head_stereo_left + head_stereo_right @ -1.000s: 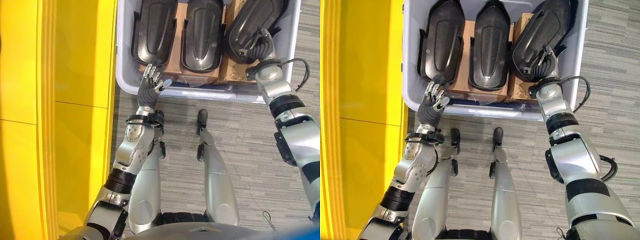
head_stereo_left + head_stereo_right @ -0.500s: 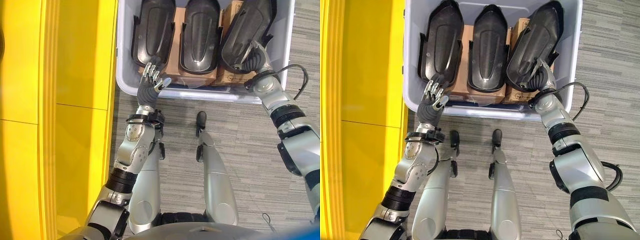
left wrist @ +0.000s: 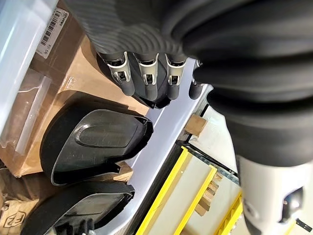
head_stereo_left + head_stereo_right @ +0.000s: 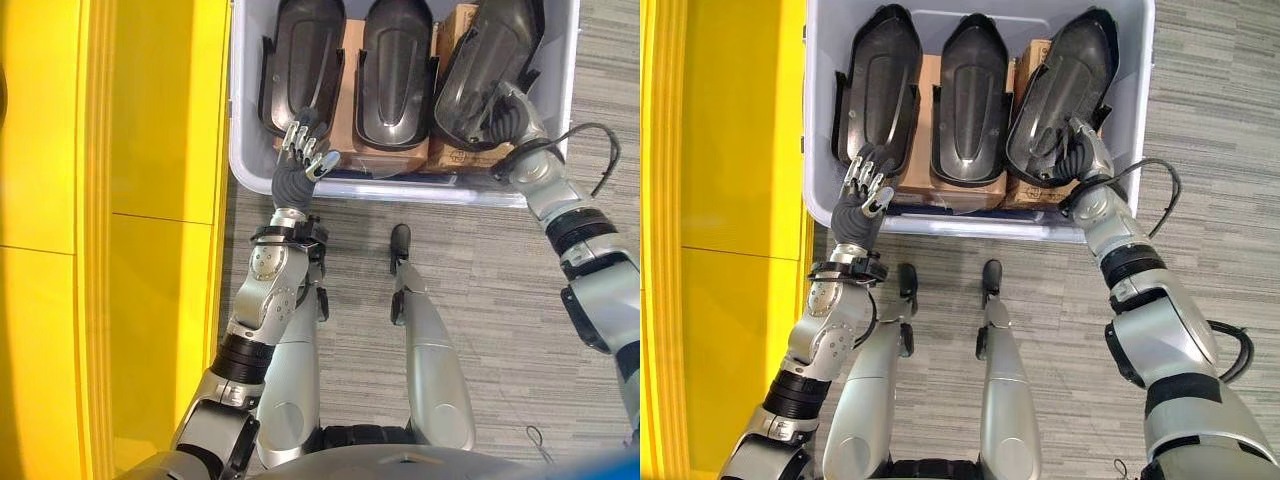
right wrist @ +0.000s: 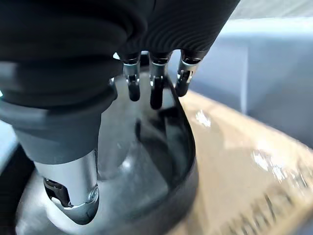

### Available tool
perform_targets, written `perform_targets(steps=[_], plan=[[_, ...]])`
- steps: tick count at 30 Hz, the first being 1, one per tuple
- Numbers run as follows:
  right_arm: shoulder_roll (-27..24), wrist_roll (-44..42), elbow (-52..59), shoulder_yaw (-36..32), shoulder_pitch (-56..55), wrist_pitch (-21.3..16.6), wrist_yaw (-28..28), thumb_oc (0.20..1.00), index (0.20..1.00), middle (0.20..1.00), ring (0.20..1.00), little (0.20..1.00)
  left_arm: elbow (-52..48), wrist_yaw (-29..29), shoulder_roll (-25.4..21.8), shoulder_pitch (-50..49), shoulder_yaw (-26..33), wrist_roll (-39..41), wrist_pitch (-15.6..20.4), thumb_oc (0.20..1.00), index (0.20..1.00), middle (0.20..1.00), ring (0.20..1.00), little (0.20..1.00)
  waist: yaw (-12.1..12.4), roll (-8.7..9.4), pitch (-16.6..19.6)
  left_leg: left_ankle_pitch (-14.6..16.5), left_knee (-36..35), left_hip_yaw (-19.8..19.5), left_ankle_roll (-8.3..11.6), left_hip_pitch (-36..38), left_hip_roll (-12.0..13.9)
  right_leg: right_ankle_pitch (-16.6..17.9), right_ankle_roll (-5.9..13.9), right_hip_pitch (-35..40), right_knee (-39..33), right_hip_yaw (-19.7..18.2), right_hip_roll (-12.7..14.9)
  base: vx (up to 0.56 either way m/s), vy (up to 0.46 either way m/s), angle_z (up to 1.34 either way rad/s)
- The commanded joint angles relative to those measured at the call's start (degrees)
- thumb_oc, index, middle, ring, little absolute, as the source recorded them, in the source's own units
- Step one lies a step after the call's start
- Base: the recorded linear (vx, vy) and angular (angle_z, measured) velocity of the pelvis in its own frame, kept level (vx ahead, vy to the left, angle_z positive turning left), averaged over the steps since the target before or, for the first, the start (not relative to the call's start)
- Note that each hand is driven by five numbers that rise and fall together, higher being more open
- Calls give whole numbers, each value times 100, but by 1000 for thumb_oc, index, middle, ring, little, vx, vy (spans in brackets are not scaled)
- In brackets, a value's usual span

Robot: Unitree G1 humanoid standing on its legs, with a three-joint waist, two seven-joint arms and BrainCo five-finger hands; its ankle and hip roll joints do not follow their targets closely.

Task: Move parts from the plastic box to the shelf.

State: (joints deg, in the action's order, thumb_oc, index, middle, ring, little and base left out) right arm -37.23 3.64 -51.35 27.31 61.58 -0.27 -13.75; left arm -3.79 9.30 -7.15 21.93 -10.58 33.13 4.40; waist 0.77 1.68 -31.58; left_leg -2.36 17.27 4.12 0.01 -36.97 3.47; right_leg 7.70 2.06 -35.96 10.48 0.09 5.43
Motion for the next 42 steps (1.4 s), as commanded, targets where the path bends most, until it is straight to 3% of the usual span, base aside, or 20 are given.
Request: perform_targets(steps=[1, 11, 16, 42], plan=[[-369, -50, 521, -204, -126, -111, -287, 1000, 1000, 1000, 1000, 1000, -739, 68, -13, -281, 102, -17, 321, 1000, 1000, 1000, 1000, 1000, 30, -46, 179, 446, 110, -514, 189, 20, 280, -264, 68, 188, 434, -36, 306, 0, 0, 0], [-343, 52, 2452, -947, -600, -122, -427, 1000, 1000, 1000, 1000, 1000, -722, 163, -49, -332, 212, -73, 290, 1000, 1000, 1000, 1000, 1000, -92, 43, 179, 464, 131, -508, 182, 70, 287, -275, 83, 256, 430, -52, 288, 0, 0, 0], [-251, 131, 2820, -1174, -870, -123, -392, 1000, 1000, 1000, 1000, 1000, -726, 154, -51, -355, 269, -81, 256, 1000, 1000, 1000, 1000, 1000, -97, 28, 179, 470, 146, -533, 174, 61, 271, -279, 83, 255, 450, -62, 282, 0, 0, 0], [467, -795, 1887, -2206, -964, -184, -813, 1000, 1000, 1000, 1000, 1000, -603, 154, -87, -386, 189, -37, 249, 1000, 1000, 1000, 1000, 1000, -122, -53, 179, 471, 122, -536, 157, 16, 256, -275, 74, 189, 444, -60, 275, 0, 0, 0]])
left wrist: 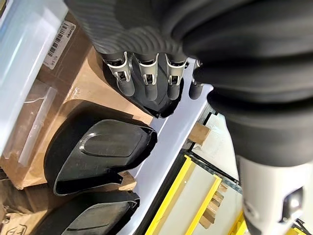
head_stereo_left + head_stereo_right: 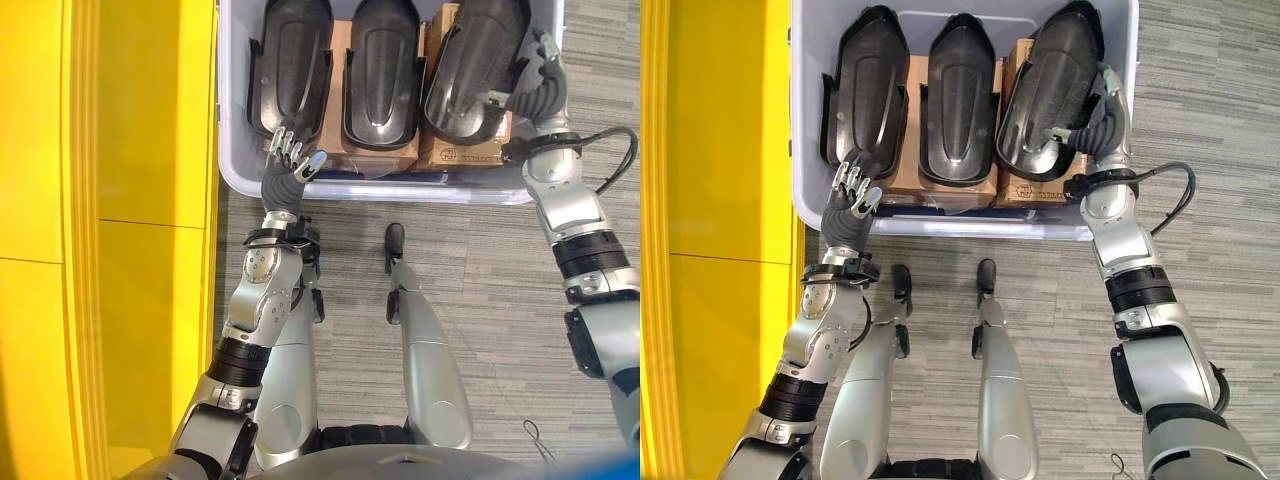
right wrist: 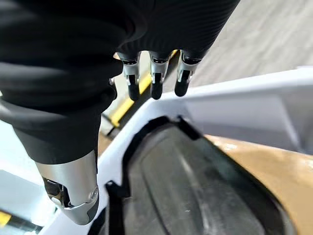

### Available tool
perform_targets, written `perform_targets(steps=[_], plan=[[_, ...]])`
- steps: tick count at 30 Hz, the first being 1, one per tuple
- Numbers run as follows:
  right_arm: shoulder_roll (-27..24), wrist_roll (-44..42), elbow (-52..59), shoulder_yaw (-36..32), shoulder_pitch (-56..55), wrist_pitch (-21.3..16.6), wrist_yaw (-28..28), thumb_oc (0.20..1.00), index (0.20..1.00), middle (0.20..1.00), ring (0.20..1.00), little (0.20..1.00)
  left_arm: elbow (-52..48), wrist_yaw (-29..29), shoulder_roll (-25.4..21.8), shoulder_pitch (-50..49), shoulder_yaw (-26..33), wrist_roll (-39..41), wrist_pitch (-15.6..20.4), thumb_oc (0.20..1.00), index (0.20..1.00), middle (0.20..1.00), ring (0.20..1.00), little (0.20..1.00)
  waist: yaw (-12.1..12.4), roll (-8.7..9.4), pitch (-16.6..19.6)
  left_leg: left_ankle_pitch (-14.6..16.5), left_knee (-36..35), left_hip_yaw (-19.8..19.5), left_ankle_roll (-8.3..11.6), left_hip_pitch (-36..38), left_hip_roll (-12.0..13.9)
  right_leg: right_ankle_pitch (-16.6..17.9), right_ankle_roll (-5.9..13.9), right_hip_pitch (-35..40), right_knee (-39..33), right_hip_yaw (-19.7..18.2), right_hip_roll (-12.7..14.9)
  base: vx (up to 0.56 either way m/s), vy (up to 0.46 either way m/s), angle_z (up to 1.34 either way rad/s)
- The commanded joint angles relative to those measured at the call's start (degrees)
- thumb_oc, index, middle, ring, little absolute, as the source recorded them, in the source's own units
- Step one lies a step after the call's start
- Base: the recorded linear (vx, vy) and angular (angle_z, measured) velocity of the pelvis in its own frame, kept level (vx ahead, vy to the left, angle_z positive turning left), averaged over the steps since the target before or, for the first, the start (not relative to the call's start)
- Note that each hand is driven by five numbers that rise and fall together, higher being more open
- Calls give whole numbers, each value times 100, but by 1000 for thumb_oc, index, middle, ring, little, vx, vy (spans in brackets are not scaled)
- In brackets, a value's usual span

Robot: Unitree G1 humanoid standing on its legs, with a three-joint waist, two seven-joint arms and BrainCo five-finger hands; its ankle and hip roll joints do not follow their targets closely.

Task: Move parts from the plastic box to the shelf.

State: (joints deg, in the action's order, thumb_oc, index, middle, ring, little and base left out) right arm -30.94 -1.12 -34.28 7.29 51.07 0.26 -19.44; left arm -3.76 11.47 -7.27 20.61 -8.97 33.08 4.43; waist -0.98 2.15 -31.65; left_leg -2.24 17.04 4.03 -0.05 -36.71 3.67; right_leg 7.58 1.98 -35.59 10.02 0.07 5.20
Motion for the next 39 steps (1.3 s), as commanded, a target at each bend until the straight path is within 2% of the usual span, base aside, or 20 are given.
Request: perform_targets(steps=[1, 12, 21, 39], plan=[[-139, -384, 29, -233, 152, -238, -262, 1000, 1000, 1000, 1000, 1000, -604, -77, -79, -257, 17, -21, 245, 1000, 1000, 1000, 1000, 1000, 58, -109, 186, 460, 147, -528, 163, -10, 236, -262, 81, 151, 485, -58, 296, 0, 0, 0], [-234, -690, -1049, -163, 405, -258, -261, 1000, 1000, 1000, 1000, 1000, -653, -120, -126, -291, -43, 29, 243, 1000, 1000, 1000, 1000, 1000, 88, -175, 186, 452, 165, -550, 179, -92, 226, -271, 75, 85, 512, -32, 283, 0, 0, 0], [-310, -991, -1470, -35, 656, -310, -166, 1000, 1000, 1000, 1000, 1000, -701, -135, -182, -317, -92, 61, 243, 1000, 1000, 1000, 1000, 1000, 117, -208, 186, 434, 161, -560, 189, -176, 224, -269, 72, -45, 573, -16, 288, 0, 0, 0], [-713, -1448, -2740, 475, 1477, -365, -10, 1000, 1000, 1000, 1000, 1000, -873, -113, -246, -525, -179, 216, 305, 1000, 1000, 1000, 1000, 1000, 228, -247, 186, 443, 246, -586, 194, -367, 188, -315, 51, -223, 726, 33, 314, 0, 0, 0]])
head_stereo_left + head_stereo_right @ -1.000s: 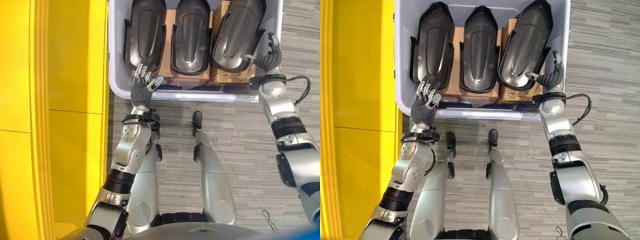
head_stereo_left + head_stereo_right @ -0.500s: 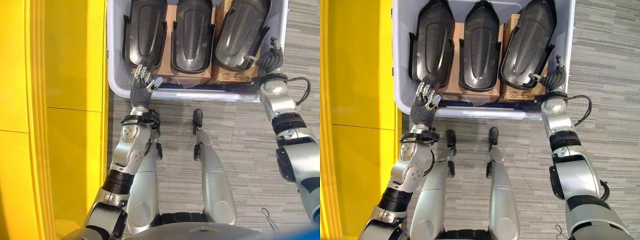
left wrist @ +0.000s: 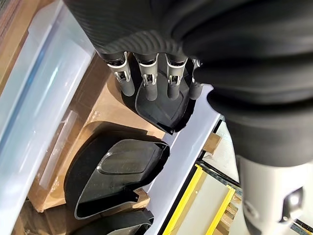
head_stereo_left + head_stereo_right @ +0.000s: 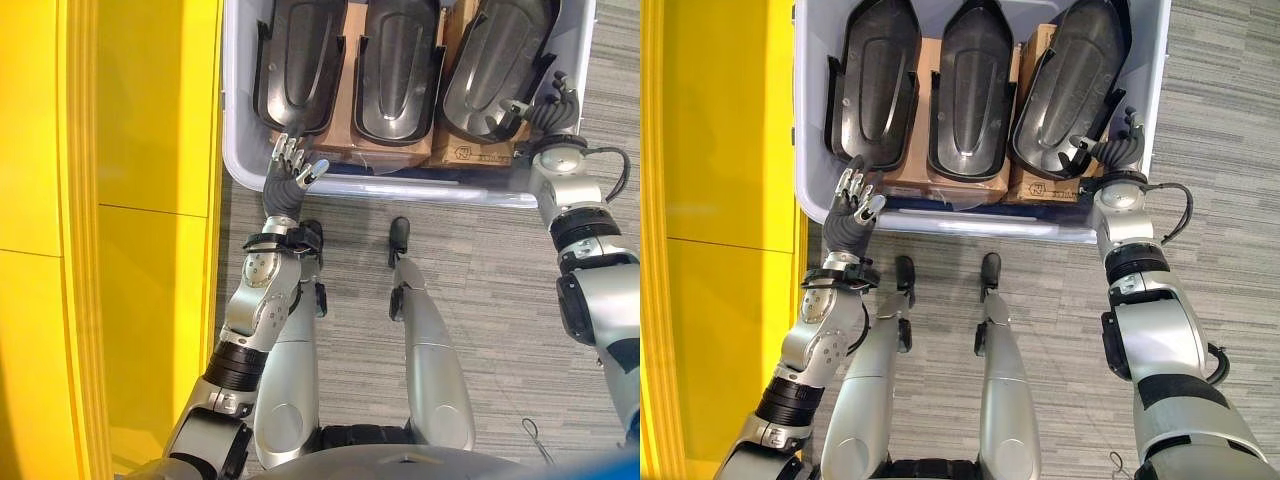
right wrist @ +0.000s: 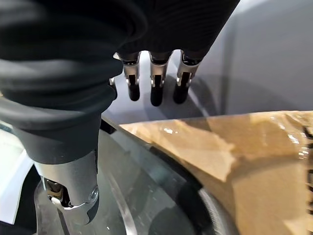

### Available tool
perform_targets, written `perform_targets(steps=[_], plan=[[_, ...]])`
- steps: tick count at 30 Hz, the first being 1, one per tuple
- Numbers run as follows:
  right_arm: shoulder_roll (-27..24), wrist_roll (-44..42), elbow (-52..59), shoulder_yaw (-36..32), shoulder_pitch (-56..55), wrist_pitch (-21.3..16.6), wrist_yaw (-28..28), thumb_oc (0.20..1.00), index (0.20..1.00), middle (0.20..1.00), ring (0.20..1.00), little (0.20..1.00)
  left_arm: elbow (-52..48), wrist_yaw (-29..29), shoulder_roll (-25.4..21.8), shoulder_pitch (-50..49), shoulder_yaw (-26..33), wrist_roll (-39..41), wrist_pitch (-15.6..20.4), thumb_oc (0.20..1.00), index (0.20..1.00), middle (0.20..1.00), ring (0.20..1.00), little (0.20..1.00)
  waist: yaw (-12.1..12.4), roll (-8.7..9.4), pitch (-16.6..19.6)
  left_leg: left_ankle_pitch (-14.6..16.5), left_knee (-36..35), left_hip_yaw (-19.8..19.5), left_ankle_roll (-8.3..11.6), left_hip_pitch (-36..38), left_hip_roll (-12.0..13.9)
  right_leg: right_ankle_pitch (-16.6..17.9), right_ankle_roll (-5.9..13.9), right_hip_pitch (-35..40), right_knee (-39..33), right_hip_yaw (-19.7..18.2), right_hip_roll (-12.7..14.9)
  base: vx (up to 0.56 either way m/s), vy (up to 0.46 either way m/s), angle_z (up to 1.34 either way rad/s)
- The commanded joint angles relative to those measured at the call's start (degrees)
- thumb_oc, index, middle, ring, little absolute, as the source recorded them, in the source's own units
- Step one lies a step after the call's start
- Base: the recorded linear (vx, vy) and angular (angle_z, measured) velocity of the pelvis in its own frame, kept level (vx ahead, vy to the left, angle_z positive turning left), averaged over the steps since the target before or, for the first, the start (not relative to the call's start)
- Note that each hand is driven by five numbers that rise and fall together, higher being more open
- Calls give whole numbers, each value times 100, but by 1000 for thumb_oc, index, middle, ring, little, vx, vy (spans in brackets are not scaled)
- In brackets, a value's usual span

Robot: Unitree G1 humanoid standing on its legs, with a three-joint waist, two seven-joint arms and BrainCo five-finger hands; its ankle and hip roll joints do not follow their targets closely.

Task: Move parts from the plastic box to the shelf.

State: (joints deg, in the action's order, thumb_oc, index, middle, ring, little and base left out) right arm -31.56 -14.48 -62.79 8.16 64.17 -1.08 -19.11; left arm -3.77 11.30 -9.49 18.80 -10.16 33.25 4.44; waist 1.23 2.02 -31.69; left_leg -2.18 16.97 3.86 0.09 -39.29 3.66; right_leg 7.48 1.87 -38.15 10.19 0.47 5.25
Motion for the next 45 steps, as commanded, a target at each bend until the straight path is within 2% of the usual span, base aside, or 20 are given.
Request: perform_targets(steps=[1, 9, 12, 17, 22, 23, 24, 25, 33, 35, 36, 37, 43, 45], plan=[[-671, -131, -14, 420, 213, -234, -25, 1000, 1000, 1000, 1000, 1000, -887, -91, -27, -358, -76, 201, 304, 1000, 1000, 1000, 1000, 1000, 17, -238, 190, 437, 255, -578, 181, -113, 183, -306, 63, 34, 710, -1, 307, 0, 0, 0], [-1017, -382, -1279, 877, 754, -168, 178, 1000, 1000, 1000, 1000, 1000, -968, -144, -68, -354, -332, 280, 321, 1000, 1000, 1000, 1000, 1000, 171, -366, 190, 497, 435, -643, 152, -329, 131, -333, 53, -137, 841, 20, 340, 1, 0, 2], [-1216, -131, -1698, 1409, 1032, -104, 285, 1000, 1000, 1000, 1000, 1000, -1066, -122, -99, -368, -438, 333, 357, 1000, 1000, 1000, 1000, 1000, 258, -453, 190, 496, 539, -678, 135, -508, 91, -328, 52, -285, 921, 44, 366, -14, 13, 12], [-1302, -367, -2224, 1418, 1196, -18, 364, 1000, 1000, 1000, 1000, 1000, -1130, -108, -41, -423, -486, 421, 372, 1000, 1000, 1000, 1000, 1000, 394, -613, 190, 505, 660, -718, 115, -751, 47, -347, 51, -509, 1057, 81, 389, -20, 19, 6], [-1395, -354, -2300, 1595, 1286, 30, 444, 1000, 1000, 1000, 1000, 1000, -1159, -112, -14, -571, -506, 460, 363, 1000, 1000, 1000, 1000, 1000, 493, -737, 190, 490, 775, -760, 106, -1004, 11, -359, 58, -745, 1212, 125, 419, -8, 12, 4], [-1411, -389, -2282, 1571, 1256, 34, 461, 900, 900, 900, 900, 900, -1131, -117, -5, -586, -502, 446, 356, 1000, 1000, 1000, 1000, 1000, 503, -748, 190, 486, 801, -775, 104, -1048, -3, -359, 59, -779, 1244, 127, 426, -11, 16, 9], [-1405, -442, -2271, 1508, 1226, 43, 483, 576, 576, 576, 576, 576, -1114, -127, 2, -603, -495, 443, 350, 1000, 1000, 1000, 1000, 1000, 508, -756, 190, 485, 820, -780, 100, -1078, -7, -359, 58, -808, 1265, 132, 428, -11, 14, 11], [-1346, -449, -2291, 1485, 1128, 97, 621, 200, 200, 200, 200, 200, -1077, -143, 31, -632, -498, 446, 335, 1000, 1000, 1000, 1000, 1000, 520, -773, 190, 478, 836, -787, 100, -1101, -12, -352, 69, -829, 1289, 139, 429, -7, 9, 9], [-1007, -477, -2185, 1021, 649, 142, 619, 200, 200, 200, 200, 200, -925, -257, 103, -553, -544, 416, 242, 1000, 1000, 1000, 1000, 1000, 532, -742, 190, 516, 822, -784, 76, -849, 12, -419, 46, -583, 1314, 182, 484, -2, 7, 1], [-850, -893, -1911, 456, 288, 103, 666, 200, 200, 200, 200, 200, -773, -321, 172, -545, -519, 411, 207, 1000, 1000, 1000, 1000, 1000, 475, -703, 190, 532, 740, -791, 73, -593, 20, -457, 35, -367, 1271, 172, 494, 0, 0, 0], [-769, -922, -1807, 353, 184, 94, 688, 200, 200, 200, 200, 200, -686, -344, 171, -541, -524, 382, 167, 1000, 1000, 1000, 1000, 1000, 447, -675, 190, 535, 714, -788, 71, -493, 32, -454, 28, -270, 1230, 173, 499, 0, 0, 0], [-523, -859, -1424, 196, -123, 43, 671, 200, 200, 200, 200, 200, -581, -408, 148, -505, -486, 350, 114, 1000, 1000, 1000, 1000, 1000, 389, -568, 190, 539, 659, -755, 71, -274, 71, -451, 15, -39, 1129, 205, 492, 0, 0, 0], [-103, -690, -666, 25, -637, -39, 613, 200, 200, 200, 200, 200, -387, -494, 127, -492, -376, 236, 25, 1000, 1000, 1000, 1000, 1000, 283, -389, 190, 536, 506, -737, 88, 150, 129, -437, 15, 401, 914, 210, 474, -2, -4, -2], [241, -656, 5, -194, -1102, -99, 635, 200, 200, 200, 200, 200, -272, -557, 123, -488, -247, 158, -34, 1000, 1000, 1000, 1000, 1000, 197, -266, 190, 527, 403, -735, 105, 507, 173, -415, 12, 780, 756, 225, 441, -1, -12, -3]])
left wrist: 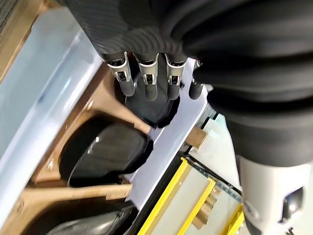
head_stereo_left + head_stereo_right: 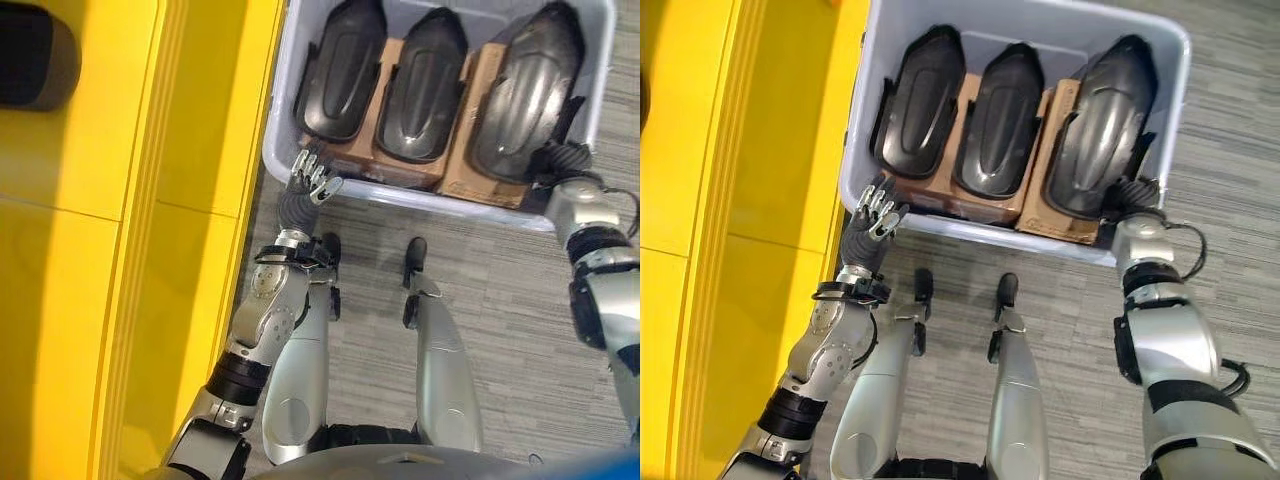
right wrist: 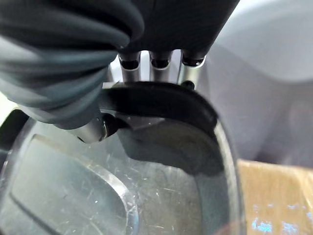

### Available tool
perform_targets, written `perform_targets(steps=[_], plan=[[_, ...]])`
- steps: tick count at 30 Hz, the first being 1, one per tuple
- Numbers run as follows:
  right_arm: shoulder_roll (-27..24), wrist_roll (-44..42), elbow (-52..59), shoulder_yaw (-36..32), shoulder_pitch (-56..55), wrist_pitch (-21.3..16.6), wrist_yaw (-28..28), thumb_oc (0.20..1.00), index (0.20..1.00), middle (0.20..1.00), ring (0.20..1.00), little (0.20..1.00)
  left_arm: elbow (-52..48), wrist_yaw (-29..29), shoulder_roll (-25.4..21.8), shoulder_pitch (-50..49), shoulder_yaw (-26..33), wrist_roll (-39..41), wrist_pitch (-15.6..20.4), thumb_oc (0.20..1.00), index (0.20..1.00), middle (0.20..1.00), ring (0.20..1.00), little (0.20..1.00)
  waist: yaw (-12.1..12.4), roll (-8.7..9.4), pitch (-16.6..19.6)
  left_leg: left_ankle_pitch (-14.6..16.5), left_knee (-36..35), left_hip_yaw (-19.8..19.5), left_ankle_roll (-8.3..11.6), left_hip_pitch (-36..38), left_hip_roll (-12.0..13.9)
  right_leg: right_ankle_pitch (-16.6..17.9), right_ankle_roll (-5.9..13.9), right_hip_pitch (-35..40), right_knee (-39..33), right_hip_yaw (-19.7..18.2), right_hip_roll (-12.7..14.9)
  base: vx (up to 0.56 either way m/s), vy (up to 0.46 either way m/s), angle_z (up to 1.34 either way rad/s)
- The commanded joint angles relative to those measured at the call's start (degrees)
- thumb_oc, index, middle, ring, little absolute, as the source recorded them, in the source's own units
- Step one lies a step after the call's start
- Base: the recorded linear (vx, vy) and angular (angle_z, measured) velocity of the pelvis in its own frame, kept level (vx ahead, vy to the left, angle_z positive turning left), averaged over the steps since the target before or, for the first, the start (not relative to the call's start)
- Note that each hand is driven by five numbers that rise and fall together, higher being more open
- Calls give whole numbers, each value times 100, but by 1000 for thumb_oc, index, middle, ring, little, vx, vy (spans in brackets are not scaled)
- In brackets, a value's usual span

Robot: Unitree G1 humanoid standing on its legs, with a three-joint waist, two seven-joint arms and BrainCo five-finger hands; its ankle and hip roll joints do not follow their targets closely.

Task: Move parts from the plastic box to the shelf.

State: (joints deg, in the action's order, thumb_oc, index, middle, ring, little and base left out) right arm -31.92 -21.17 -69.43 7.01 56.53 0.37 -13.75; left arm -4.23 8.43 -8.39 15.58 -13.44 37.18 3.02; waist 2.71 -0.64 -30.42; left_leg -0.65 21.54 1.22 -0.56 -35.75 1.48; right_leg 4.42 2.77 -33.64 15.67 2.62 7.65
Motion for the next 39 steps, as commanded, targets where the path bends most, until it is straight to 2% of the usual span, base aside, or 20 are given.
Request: perform_targets(steps=[1, 8, 10, 12, 13, 16, 17, 19, 28, 29, 33, 34, 37, 39], plan=[[364, -49, 778, -176, -422, -273, 105, 200, 200, 200, 200, 200, -147, -291, 14, -163, 124, -245, 90, 1000, 1000, 1000, 1000, 1000, 35, 29, 62, 379, -92, -481, 175, 287, 411, -99, -80, 471, 114, 15, 186, 8, -39, -2], [717, 141, 2236, -445, -1173, -332, 144, 200, 200, 200, 200, 200, 79, -463, -115, -342, 459, -314, -34, 1000, 1000, 1000, 1000, 1000, -46, 212, 62, 242, -638, -391, 230, 1352, 527, 80, -38, 1536, -553, 42, 144, -4, -19, -4], [829, 227, 2955, -520, -1534, -348, 236, 200, 200, 200, 200, 200, 151, -517, -179, -426, 636, -370, -77, 1000, 1000, 1000, 1000, 1000, -76, 297, 63, 189, -902, -314, 257, 1875, 546, 128, -12, 1991, -770, 49, 119, 22, -8, 0], [880, 246, 3239, -543, -1684, -359, 267, 200, 200, 200, 200, 200, 205, -536, -195, -486, 679, -401, -94, 1000, 1000, 1000, 1000, 1000, -90, 328, 150, 163, -985, -276, 266, 1993, 556, 146, -5, 2102, -845, 35, 99, 59, -8, 1], [992, 252, 3587, -628, -1978, -411, 357, 200, 200, 200, 200, 200, 118, -615, -227, -692, 773, -406, -133, 1000, 1000, 1000, 1000, 1000, -91, 336, 373, 130, -1174, -222, 278, 2249, 548, 175, 27, 2303, -980, 27, 70, 73, -6, -13], [1119, 325, 4132, -688, -2395, -427, 493, 200, 200, 200, 200, 200, 105, -689, -255, -864, 869, -456, -166, 1000, 1000, 1000, 1000, 1000, -119, 333, 698, 86, -1401, -145, 303, 2558, 527, 181, 42, 2548, -1138, 36, 71, 78, -12, -16], [1121, 326, 4137, -688, -2400, -425, 492, 200, 200, 200, 200, 200, 104, -689, -255, -867, 868, -456, -166, 1000, 1000, 1000, 1000, 1000, -117, 334, 696, 83, -1409, -142, 304, 2568, 528, 182, 43, 2554, -1142, 34, 71, 86, -9, 0], [1367, 413, 4760, -687, -2946, -409, 745, 200, 200, 200, 200, 200, 143, -758, -192, -1149, 1104, -510, -193, 1000, 1000, 1000, 1000, 1000, -148, 324, 1133, 103, -1557, -9, 328, 2945, 579, 155, 77, 2810, -1239, 2, 70, 128, -32, -7], [1589, 524, 5302, -611, -3742, -332, 1274, 200, 200, 200, 200, 200, 194, -943, -161, -1465, 1282, -651, -246, 1000, 1000, 1000, 1000, 1000, -249, 213, 1763, 130, -1873, 187, 359, 3550, 648, 119, 120, 3265, -1480, -56, 79, 75, -23, -6], [1646, 541, 5399, -621, -3916, -328, 1386, 200, 200, 200, 200, 200, 279, -971, -139, -1524, 1381, -681, -243, 1000, 1000, 1000, 1000, 1000, -265, 207, 1937, 122, -1945, 217, 374, 3690, 679, 72, 113, 3358, -1480, -69, 53, 78, -41, -8], [1780, 489, 5508, -582, -4100, -295, 1531, 200, 200, 200, 200, 200, 315, -1006, -42, -1604, 1454, -700, -266, 1000, 1000, 1000, 1000, 1000, -271, 186, 2159, 102, -2037, 233, 391, 3912, 774, -98, 59, 3498, -1373, -57, -22, 67, -77, -13], [1922, 320, 5577, -528, -4172, -268, 1643, 200, 200, 200, 200, 200, 324, -1028, 15, -1674, 1480, -688, -275, 1000, 1000, 1000, 1000, 1000, -259, 180, 2266, 76, -2071, 210, 406, 4024, 860, -281, 0, 3564, -1191, -46, -115, 18, -101, -4], [1897, 271, 5830, -370, -4075, -325, 1642, 200, 200, 200, 200, 200, 256, -1055, 45, -1804, 1539, -702, -301, 1000, 1000, 1000, 1000, 1000, -175, 186, 2412, -110, -2112, 50, 497, 4122, 1107, -684, -149, 3719, -793, 127, -387, 27, -206, 13], [1904, 263, 5877, -311, -4000, -344, 1630, 200, 200, 200, 200, 200, 222, -1041, 46, -1870, 1577, -698, -296, 1000, 1000, 1000, 1000, 1000, -131, 184, 2406, -171, -2119, -7, 528, 4116, 1175, -787, -191, 3725, -654, 194, -452, -17, -138, 34]])
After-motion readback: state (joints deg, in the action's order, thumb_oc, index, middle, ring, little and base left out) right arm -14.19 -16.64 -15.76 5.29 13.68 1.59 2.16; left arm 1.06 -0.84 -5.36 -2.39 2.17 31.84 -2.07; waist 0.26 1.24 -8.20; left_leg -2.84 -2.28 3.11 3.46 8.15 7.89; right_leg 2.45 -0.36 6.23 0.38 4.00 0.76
